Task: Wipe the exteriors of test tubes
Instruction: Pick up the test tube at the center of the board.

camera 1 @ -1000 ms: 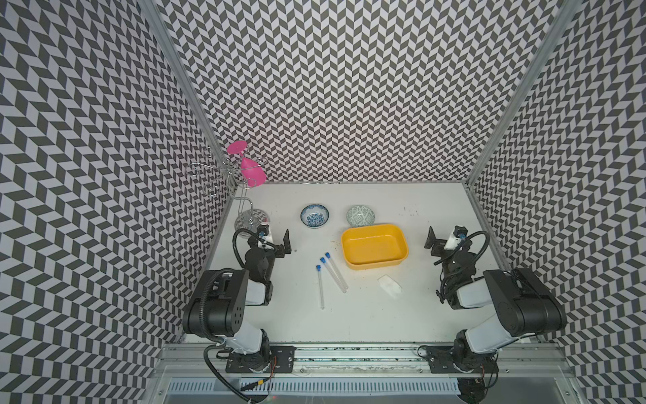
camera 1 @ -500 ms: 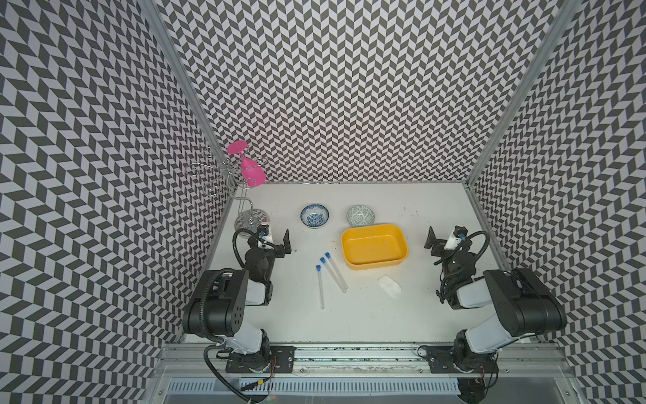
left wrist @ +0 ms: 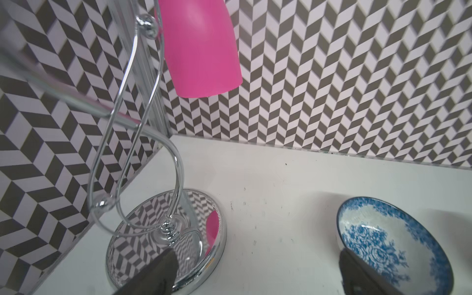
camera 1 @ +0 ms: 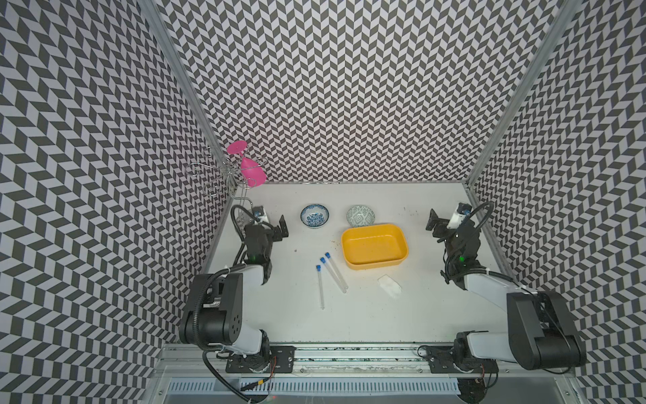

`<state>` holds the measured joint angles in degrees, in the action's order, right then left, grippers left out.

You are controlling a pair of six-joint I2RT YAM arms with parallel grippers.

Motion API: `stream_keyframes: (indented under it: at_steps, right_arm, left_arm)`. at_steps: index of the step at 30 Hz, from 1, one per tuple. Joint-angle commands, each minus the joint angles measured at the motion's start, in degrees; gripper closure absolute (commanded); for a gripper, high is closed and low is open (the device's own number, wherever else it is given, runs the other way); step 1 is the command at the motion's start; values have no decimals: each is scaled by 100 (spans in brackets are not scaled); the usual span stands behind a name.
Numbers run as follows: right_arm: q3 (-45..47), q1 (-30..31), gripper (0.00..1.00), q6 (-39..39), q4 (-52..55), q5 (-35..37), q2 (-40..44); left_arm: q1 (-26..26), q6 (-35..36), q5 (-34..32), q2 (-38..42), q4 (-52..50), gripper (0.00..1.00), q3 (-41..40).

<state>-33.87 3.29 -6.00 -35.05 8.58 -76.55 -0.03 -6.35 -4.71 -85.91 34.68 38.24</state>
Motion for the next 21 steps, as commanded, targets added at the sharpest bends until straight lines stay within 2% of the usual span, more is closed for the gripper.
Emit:
stream_keyframes:
  at_steps: [1,6,9,12,14,21]
  right_arm:
    - [-795,141,1,-551,2722,-480,89]
    - [-1709,984,1,-552,4618,-480,-40]
    - [-1917,1489,1,-625,5367,-512,16]
    - [-1816,1799,2,-831,5695,-638,237]
    - [-1664,1897,2,-957,5726,-805,431]
    - [-1312,2032,9,-1203,5737,-1328,821]
  left_arm:
    - [-173,-764,-151,121,-3081,6,1146]
    - [-1056,-1304,-10,120,-5049,8,1950]
    - [-1651,-1598,152,273,-5677,16,1951]
    - [-2038,-2203,454,532,-5902,19,1678]
    - [-2254,-2386,428,694,-5923,20,1495]
    - [-2465,-2528,463,721,-6174,24,1396]
